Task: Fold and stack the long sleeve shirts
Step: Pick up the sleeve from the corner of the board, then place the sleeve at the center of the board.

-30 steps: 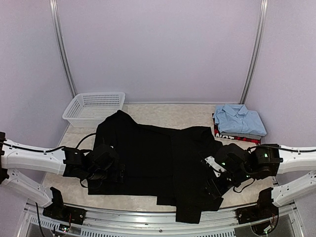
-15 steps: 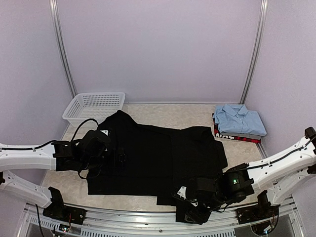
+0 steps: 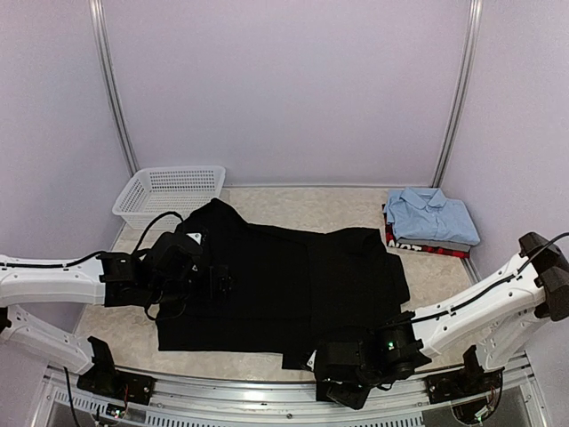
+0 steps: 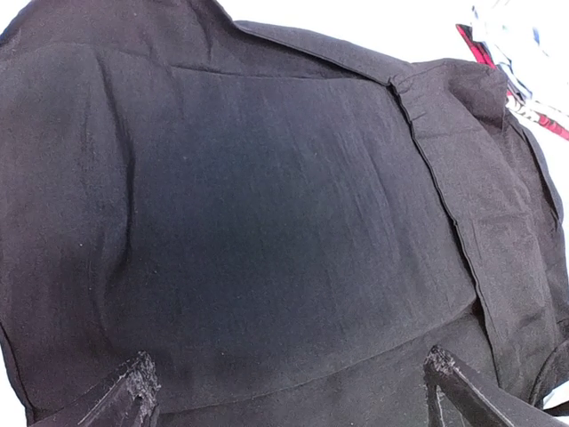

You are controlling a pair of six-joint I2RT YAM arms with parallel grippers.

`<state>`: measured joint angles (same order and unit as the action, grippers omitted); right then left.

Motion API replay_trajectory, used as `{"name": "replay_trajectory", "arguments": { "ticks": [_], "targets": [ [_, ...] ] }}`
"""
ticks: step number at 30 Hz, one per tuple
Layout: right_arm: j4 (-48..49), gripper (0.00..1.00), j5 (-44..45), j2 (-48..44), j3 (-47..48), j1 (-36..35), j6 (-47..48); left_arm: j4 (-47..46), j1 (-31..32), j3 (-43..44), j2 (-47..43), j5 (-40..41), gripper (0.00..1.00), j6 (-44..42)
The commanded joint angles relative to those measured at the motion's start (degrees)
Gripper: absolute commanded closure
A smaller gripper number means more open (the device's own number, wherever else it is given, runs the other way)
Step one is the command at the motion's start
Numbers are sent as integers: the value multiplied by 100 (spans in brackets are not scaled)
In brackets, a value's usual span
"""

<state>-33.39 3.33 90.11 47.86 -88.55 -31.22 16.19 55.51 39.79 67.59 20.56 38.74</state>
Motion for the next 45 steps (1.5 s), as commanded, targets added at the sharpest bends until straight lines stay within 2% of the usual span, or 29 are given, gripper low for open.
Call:
{"name": "replay_trajectory", "arguments": {
  "ticks": [1, 12, 22, 29, 34, 38, 45],
  "targets": [
    [-262, 56, 157, 376, 107, -258, -103, -148, -32, 65, 82, -68, 1, -101],
    [-375, 100, 299, 341, 100, -315, -243, -269, -40, -56, 106, -196, 1, -121],
    [-940, 100, 358, -530, 571, -314, -216, -299, -153, -69, 14, -139, 1, -185],
    [-1892, 100, 1103, -1422, 1409, -83, -136, -359, -361, 21, -44, -153, 1, -356],
    [-2288, 100, 1852, -1593, 2027, 729, 376, -391, -417, 96, -20, -149, 1, -452],
    [-2327, 100, 2535, -1368, 2484, 1703, 992, -419, -444, 146, 42, -155, 1, -494],
    [-1740, 100, 3110, -751, 3165, 3384, 2483, -410, -531, 178, 107, -140, 1, -616]
  ]
}}
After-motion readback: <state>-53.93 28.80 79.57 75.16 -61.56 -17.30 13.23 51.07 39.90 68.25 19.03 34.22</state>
